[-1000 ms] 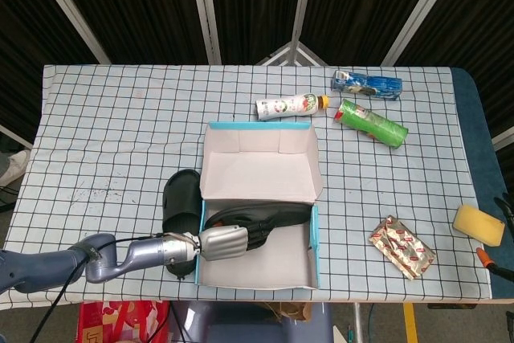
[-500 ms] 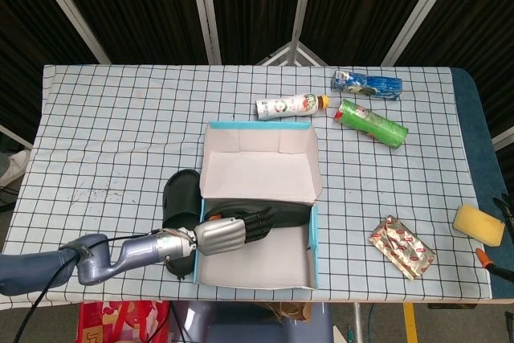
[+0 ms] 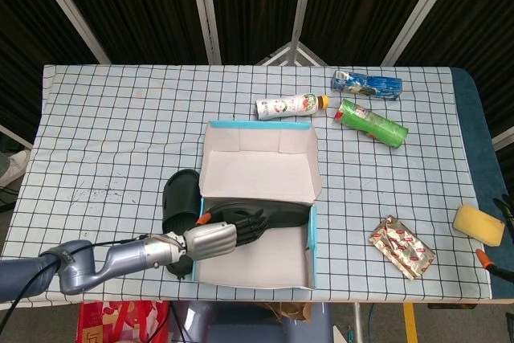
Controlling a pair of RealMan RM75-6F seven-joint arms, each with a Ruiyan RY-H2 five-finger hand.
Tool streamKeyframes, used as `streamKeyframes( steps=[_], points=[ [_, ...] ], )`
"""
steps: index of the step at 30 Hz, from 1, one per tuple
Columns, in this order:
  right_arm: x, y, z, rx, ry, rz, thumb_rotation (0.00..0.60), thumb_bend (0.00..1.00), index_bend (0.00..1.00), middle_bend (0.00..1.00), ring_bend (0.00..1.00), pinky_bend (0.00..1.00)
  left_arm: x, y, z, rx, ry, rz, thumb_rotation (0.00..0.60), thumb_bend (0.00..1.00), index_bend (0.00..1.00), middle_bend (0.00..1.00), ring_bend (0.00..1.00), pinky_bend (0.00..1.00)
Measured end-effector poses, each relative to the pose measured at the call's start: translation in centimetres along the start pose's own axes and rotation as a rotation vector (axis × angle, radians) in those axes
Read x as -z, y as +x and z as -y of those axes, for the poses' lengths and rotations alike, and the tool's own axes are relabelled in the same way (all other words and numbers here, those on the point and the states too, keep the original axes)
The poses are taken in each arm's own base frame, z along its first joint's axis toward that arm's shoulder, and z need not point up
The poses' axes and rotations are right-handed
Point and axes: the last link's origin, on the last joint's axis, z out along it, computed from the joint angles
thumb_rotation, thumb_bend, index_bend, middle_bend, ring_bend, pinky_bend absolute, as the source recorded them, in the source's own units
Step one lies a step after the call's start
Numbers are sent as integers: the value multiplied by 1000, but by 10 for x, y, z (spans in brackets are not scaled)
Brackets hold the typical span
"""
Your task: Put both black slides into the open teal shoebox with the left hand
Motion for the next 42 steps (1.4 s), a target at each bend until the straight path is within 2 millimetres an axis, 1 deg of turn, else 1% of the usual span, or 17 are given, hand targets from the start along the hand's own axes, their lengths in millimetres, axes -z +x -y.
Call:
streamKeyframes(
  steps=[5, 8, 9, 11, 13, 15, 16, 18, 19, 21, 24, 25, 27, 31, 33, 36, 42],
  points=[
    [1, 1, 0, -1, -3, -3, 600, 311, 66, 19, 0, 0, 9, 5, 6, 1, 25, 8, 600, 258, 32, 3, 0, 0],
    [1, 1, -1, -3, -6, -2, 600, 311, 66, 19, 0, 0, 14, 11, 11, 43, 85, -6, 600, 258, 32, 33, 0, 2],
    [1, 1, -1, -3, -6, -2, 600, 311, 66, 19, 0, 0, 17, 13, 13, 68, 112, -10, 600, 258, 35, 66, 0, 19],
    [1, 2, -1, -5, -5, -3, 600, 310, 66, 20, 0, 0, 24, 19, 16, 156, 195, -18, 600, 258, 43, 118, 0, 67],
    [1, 2, -1, -6, -3, -5, 600, 310, 66, 20, 0, 0, 33, 24, 20, 280, 306, -21, 600, 258, 46, 132, 0, 94],
    [2, 2, -1, -6, -1, -6, 600, 311, 66, 19, 0, 0, 45, 27, 22, 420, 423, -13, 600, 258, 46, 132, 0, 95],
    [2, 2, 0, -6, 1, -7, 600, 311, 66, 19, 0, 0, 53, 29, 23, 520, 502, -1, 600, 258, 46, 131, 0, 91],
    [2, 2, 0, -5, 3, -7, 600, 310, 66, 19, 0, 0, 64, 28, 24, 671, 605, 31, 600, 258, 46, 131, 0, 68],
    [2, 2, 1, -3, 3, -5, 600, 311, 66, 19, 0, 0, 71, 27, 23, 770, 660, 61, 600, 258, 43, 131, 0, 51],
    [2, 1, 1, 0, 5, -1, 600, 311, 66, 19, 0, 0, 81, 21, 21, 903, 731, 117, 600, 258, 37, 129, 0, 36],
    [1, -1, 3, 8, 8, 6, 600, 311, 66, 19, 0, 0, 99, 5, 18, 1067, 827, 235, 600, 257, 26, 126, 0, 36],
    [1, -1, 4, 9, 9, 7, 600, 311, 66, 19, 0, 0, 106, -3, 16, 1136, 861, 294, 600, 255, 19, 125, 0, 36],
    [1, -2, 4, 12, 10, 9, 600, 311, 66, 19, 0, 0, 112, -10, 14, 1207, 886, 351, 600, 253, 8, 122, 0, 36],
    [0, -3, 4, 14, 5, 13, 600, 311, 66, 20, 0, 0, 123, -24, 9, 1411, 907, 499, 600, 253, 0, 112, 0, 36],
    [-1, -3, 3, 15, 2, 15, 600, 311, 66, 19, 0, 0, 124, -30, 9, 1487, 900, 556, 600, 253, 0, 111, 0, 34],
    [-2, -4, 2, 17, 0, 19, 600, 311, 66, 19, 0, 0, 120, -38, 11, 1595, 876, 626, 600, 253, 0, 107, 0, 29],
    [-3, -5, 2, 22, -1, 22, 600, 311, 66, 20, 0, 0, 98, -55, 25, 1701, 829, 687, 600, 252, 0, 108, 0, 29]
  ],
)
